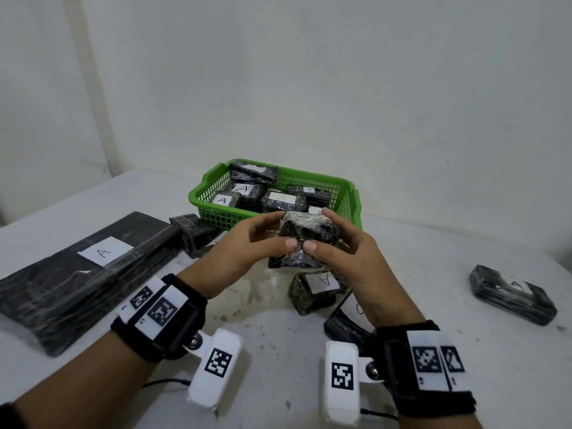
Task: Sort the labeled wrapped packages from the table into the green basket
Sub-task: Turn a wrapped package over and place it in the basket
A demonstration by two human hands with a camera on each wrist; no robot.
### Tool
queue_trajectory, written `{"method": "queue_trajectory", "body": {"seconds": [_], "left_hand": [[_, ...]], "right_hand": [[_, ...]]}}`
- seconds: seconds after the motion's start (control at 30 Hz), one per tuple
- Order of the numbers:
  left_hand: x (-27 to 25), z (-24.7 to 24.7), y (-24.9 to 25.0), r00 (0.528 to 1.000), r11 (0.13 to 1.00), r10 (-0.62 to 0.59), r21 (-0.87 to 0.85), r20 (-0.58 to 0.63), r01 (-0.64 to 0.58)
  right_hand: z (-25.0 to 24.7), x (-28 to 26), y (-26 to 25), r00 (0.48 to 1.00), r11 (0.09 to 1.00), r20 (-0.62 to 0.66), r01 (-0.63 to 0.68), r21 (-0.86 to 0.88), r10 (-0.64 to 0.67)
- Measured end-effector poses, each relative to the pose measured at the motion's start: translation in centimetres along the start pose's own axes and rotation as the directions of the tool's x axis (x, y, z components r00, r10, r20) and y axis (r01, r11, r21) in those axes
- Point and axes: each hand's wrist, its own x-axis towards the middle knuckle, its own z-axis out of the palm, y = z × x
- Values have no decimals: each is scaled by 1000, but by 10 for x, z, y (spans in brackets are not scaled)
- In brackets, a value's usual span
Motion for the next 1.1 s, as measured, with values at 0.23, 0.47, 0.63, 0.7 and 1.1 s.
{"method": "queue_trajectory", "body": {"seconds": [0.23,0.47,0.63,0.7,1.1], "left_hand": [[0,-1,6,999,1000,-22,13,31,22],[-2,-3,12,981,981,-187,-47,50,189],[2,-6,9,965,967,-225,-87,136,238],[3,-3,7,984,981,-156,-104,85,165],[10,17,8,991,967,-49,-255,-126,15]], "right_hand": [[3,2,4,1000,1000,-17,19,-24,-20],[1,-1,4,995,990,62,86,-109,-80],[0,-3,-3,986,989,-85,140,-44,-143],[-3,-3,-5,989,994,-98,110,-19,-111],[-10,-5,-3,1000,999,-3,11,-48,-11]]}}
